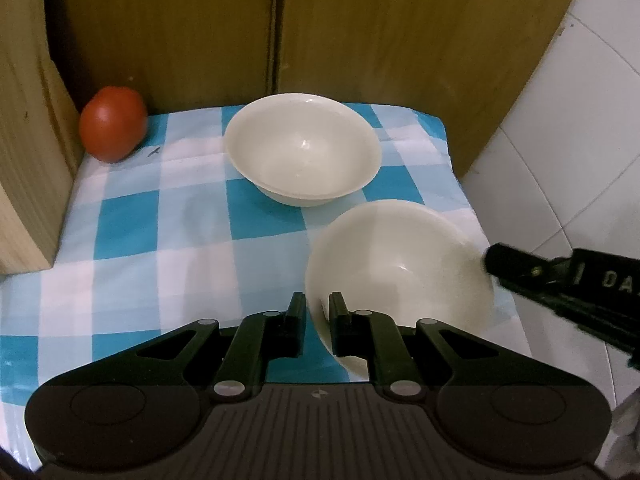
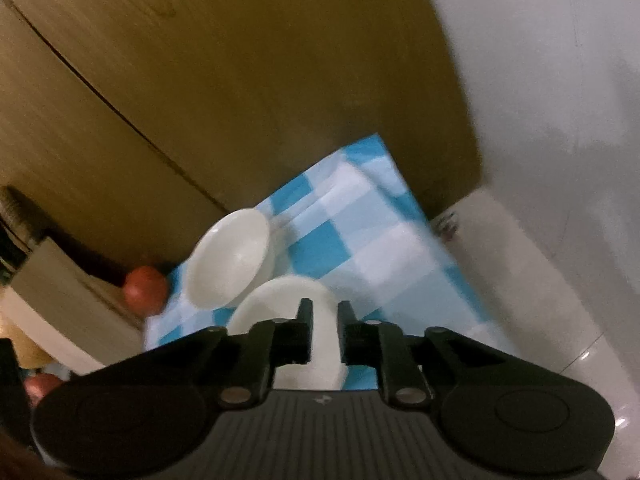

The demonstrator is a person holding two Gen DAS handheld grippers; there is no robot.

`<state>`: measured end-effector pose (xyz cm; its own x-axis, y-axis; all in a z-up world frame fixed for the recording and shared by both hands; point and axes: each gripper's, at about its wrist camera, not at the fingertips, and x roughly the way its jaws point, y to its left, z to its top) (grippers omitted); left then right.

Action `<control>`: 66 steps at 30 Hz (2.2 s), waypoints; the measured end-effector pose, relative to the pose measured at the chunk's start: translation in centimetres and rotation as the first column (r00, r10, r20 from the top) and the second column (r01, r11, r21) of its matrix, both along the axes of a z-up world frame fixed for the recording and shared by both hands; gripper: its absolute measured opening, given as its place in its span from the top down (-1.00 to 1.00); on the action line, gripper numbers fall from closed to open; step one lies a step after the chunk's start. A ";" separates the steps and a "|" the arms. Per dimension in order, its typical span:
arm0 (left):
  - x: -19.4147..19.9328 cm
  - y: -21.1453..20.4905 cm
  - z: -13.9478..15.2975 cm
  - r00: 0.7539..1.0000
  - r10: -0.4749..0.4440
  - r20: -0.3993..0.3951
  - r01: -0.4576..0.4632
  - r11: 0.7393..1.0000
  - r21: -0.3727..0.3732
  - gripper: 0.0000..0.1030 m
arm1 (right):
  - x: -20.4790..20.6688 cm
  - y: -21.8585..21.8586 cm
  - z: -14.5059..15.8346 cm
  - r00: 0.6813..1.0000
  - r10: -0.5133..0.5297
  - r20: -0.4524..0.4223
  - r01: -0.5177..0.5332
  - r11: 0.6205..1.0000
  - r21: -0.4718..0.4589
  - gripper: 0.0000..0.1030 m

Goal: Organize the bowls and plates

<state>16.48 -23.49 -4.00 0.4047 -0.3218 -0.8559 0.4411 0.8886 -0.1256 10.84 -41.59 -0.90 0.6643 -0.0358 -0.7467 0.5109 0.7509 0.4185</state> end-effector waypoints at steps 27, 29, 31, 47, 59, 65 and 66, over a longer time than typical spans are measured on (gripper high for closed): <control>-1.9 2.4 2.8 0.997 0.027 0.076 -0.029 0.999 0.027 0.60 | 0.4 3.7 0.2 0.988 0.153 -0.010 -0.153 0.987 0.054 0.82; -2.1 3.0 3.1 0.996 0.038 0.081 -0.040 0.999 0.028 0.59 | 0.5 4.4 0.5 0.985 0.170 -0.005 -0.170 0.984 0.054 0.82; -2.3 3.8 3.5 0.995 0.049 0.087 -0.052 0.998 0.031 0.58 | 0.4 5.2 0.8 0.982 0.189 0.001 -0.188 0.981 0.052 0.82; -5.3 10.6 5.3 0.984 0.144 0.105 -0.146 0.989 0.006 0.51 | -1.4 12.2 2.2 0.940 0.339 0.017 -0.340 0.940 0.026 0.80; -7.0 13.5 5.4 0.979 0.189 0.083 -0.188 0.982 -0.016 0.49 | -2.6 14.9 2.1 0.922 0.388 -0.008 -0.388 0.922 0.011 0.79; -7.3 13.8 5.3 0.979 0.190 0.080 -0.189 0.982 -0.020 0.47 | -2.7 15.2 1.9 0.919 0.393 -0.020 -0.393 0.920 0.004 0.79; -7.3 13.8 5.2 0.979 0.189 0.079 -0.189 0.982 -0.018 0.47 | -2.7 15.2 1.9 0.919 0.393 -0.024 -0.393 0.919 0.003 0.79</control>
<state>9.21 -9.66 1.19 0.5261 -0.2417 -0.8154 0.2743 0.9557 -0.1064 8.11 -26.34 0.98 0.6075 0.2236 -0.7622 0.1838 0.8940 0.4088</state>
